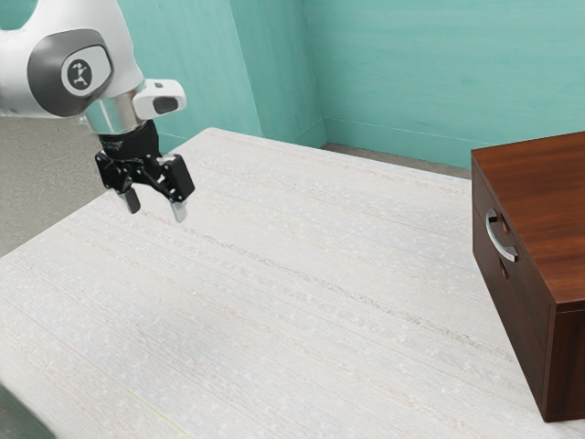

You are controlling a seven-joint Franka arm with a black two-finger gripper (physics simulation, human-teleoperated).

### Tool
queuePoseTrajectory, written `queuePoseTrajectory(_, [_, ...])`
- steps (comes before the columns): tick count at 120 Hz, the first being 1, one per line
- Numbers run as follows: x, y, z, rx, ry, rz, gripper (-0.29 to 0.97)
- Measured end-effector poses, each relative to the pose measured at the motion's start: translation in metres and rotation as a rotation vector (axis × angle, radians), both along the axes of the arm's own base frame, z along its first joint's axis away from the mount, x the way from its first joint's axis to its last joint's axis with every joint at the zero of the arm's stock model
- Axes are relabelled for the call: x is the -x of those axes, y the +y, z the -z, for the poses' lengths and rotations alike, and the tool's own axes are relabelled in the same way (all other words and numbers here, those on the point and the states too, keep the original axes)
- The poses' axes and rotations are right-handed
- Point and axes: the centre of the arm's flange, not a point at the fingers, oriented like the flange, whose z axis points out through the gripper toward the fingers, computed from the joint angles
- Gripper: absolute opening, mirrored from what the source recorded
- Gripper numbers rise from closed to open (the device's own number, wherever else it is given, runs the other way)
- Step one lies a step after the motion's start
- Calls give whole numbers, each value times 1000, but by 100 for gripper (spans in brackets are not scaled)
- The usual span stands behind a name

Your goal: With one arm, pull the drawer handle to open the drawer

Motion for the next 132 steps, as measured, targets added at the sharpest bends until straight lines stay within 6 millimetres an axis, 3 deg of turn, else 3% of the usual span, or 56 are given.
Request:
queuePoseTrajectory(25, [-12, -56, 0, 1, 2, 111, 68])
queuePoseTrajectory(44, [-12, -58, -1, 2, 1, 120, 68])
queuePoseTrajectory(65, [12, -37, -77, -5, -110, 31, 68])
queuePoseTrajectory(78, [28, -28, -95, 65, -132, -122, 68])
queuePoseTrajectory(100, [31, -4, -89, 140, -108, -458, 68])
queuePoseTrajectory(117, [20, 8, -73, 154, -81, -663, 68])
queuePoseTrajectory(124, [5, -8, -61, 155, -67, -698, 68])
queuePoseTrajectory(132, [-19, -56, -46, 154, -49, -676, 68])
